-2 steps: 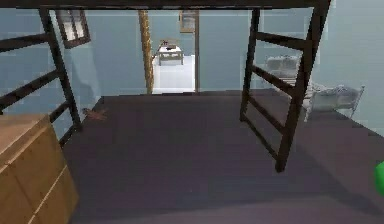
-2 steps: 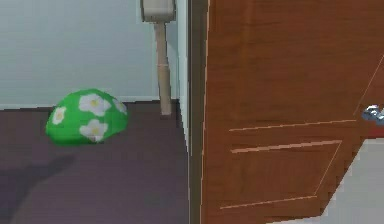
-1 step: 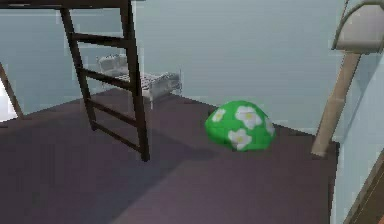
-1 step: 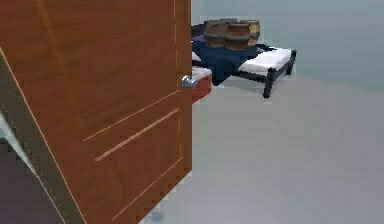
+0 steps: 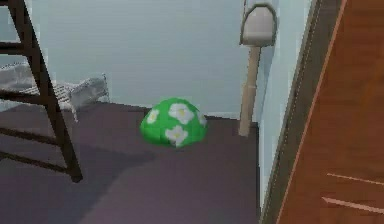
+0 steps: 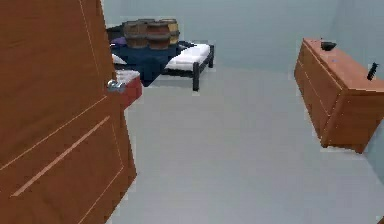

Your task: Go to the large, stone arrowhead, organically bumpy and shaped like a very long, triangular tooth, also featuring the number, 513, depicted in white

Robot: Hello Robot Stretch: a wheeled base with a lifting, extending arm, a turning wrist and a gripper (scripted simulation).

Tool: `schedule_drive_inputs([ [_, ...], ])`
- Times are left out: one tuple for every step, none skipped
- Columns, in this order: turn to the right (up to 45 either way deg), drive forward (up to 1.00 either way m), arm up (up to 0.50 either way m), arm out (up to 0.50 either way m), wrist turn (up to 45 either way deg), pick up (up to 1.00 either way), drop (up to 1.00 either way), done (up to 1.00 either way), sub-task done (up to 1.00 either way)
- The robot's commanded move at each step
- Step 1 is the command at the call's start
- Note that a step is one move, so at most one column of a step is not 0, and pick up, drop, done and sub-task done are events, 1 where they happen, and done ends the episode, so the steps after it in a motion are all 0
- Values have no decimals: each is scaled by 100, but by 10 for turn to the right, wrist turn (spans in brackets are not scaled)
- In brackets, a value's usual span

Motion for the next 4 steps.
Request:
schedule_drive_inputs([
  [0,40,0,0,0,0,0,0,0],
  [-270,0,0,0,0,0,0,0,0],
  [0,100,0,0,0,0,0,0,0],
  [-30,0,0,0,0,0,0,0,0],
])
